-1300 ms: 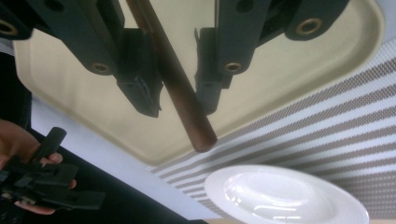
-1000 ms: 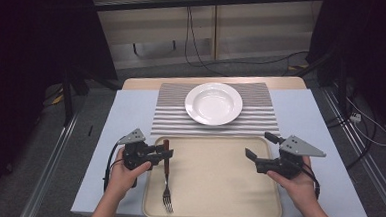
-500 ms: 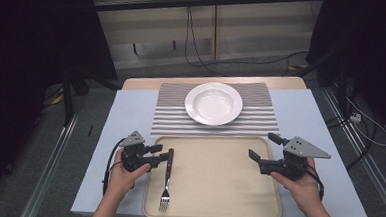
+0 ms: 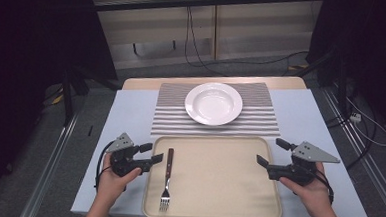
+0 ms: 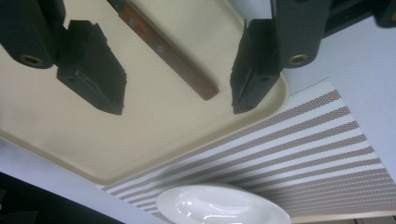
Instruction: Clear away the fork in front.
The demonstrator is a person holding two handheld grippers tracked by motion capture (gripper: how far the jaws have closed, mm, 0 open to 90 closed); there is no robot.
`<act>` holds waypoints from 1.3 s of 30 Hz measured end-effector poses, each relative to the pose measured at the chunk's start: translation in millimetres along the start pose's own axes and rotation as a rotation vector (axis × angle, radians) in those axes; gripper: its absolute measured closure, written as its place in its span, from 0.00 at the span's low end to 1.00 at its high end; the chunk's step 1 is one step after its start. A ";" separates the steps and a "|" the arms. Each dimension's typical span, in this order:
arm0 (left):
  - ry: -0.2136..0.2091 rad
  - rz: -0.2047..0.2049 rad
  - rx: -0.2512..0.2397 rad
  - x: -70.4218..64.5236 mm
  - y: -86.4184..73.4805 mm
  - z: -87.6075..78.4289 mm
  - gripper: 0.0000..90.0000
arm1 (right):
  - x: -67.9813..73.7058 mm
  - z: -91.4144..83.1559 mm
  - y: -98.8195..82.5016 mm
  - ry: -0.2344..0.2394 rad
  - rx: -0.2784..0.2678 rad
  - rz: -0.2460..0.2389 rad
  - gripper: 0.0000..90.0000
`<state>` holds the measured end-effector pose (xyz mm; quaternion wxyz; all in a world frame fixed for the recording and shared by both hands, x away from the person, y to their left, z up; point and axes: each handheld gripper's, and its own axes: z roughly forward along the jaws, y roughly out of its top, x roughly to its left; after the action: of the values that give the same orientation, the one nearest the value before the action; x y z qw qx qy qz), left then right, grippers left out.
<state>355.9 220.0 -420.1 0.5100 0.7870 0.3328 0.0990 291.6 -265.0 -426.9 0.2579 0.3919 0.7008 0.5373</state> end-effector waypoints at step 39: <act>0.055 0.028 -0.055 4.6 -8.9 -39.1 0.16 | -3.3 -16.9 -8.7 -0.005 0.026 -0.001 0.12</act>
<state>336.2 253.9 -410.6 0.5207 0.7742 0.3328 0.1371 277.8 -278.1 -430.5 0.2548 0.3964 0.7072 0.5271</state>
